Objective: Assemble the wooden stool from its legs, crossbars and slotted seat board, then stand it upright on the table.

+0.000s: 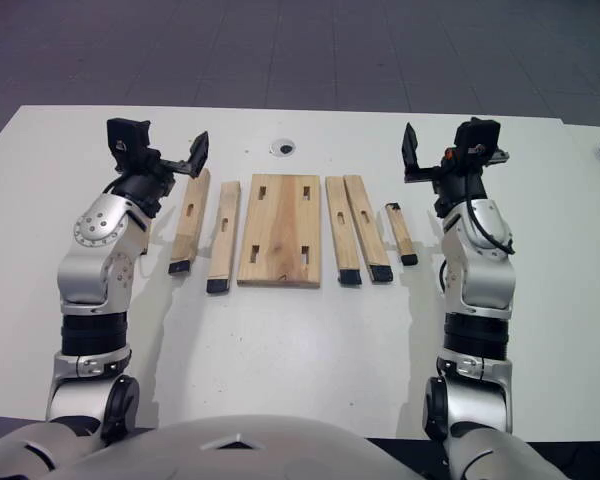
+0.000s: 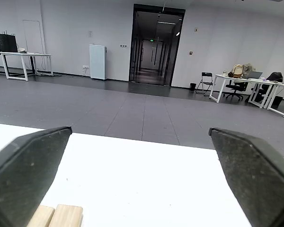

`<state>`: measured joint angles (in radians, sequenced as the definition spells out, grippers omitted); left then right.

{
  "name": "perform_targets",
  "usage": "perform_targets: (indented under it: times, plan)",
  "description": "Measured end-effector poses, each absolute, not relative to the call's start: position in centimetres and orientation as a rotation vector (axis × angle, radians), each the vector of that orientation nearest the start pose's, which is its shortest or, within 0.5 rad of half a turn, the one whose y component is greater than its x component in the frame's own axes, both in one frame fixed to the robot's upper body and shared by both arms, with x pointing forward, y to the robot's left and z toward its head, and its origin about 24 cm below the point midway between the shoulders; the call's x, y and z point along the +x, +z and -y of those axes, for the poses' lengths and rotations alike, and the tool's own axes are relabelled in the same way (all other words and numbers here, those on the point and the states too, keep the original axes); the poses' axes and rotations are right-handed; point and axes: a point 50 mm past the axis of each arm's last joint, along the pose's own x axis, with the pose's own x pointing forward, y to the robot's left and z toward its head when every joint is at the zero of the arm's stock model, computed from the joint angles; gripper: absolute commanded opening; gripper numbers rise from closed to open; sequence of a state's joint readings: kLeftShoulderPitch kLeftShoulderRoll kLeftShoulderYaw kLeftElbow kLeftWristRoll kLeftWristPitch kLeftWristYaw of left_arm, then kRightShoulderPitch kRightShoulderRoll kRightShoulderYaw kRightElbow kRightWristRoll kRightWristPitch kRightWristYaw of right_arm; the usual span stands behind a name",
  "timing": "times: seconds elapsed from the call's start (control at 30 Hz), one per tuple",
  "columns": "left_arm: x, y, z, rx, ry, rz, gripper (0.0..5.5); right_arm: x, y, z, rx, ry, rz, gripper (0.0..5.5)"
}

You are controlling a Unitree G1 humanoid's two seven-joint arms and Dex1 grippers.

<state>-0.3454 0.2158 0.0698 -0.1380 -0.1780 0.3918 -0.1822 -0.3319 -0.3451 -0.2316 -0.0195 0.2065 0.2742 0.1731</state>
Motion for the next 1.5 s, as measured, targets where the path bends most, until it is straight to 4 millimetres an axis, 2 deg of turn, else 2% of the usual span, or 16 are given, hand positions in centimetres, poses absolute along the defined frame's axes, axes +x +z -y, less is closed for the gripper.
perform_targets:
  times: [0.07,0.13,0.33,0.43,0.53,0.67,0.93,1.07,1.23,1.5]
  plan:
    - [30.7,13.7,-16.3,0.047,-0.228,0.088,5.38,30.7,13.5,23.6,-0.119,0.011,0.076,5.40]
    - [30.6,13.6,-16.3,0.049,-0.225,0.087,5.38,30.5,12.2,24.1,-0.172,0.015,-0.018,5.40]
    - [30.5,14.3,-16.7,0.031,-0.173,0.118,5.38,27.5,7.7,26.0,-0.185,0.049,-0.284,5.40]
    - [30.4,14.4,-16.5,0.009,-0.157,0.124,5.38,26.4,6.0,25.9,-0.153,0.087,-0.392,5.40]
    - [30.3,14.7,-16.3,0.003,-0.151,0.137,5.38,26.1,5.1,25.3,-0.147,0.131,-0.455,5.40]
    - [30.2,14.8,-16.3,0.000,-0.135,0.139,5.40,26.2,4.7,25.3,-0.128,0.136,-0.502,5.30]
    - [30.2,14.0,-16.3,0.028,-0.073,0.051,5.40,27.3,5.5,25.6,-0.094,0.138,-0.616,4.20]
    - [30.1,14.3,-16.2,0.033,-0.049,0.035,5.40,27.3,6.1,25.6,-0.123,0.179,-0.671,3.73]
    - [30.2,14.2,-16.3,0.049,-0.016,-0.013,5.40,27.2,6.4,25.3,-0.153,0.222,-0.720,2.89]
    - [30.3,14.7,-16.3,0.028,0.001,-0.002,5.40,27.7,6.7,25.1,-0.158,0.246,-0.755,1.88]
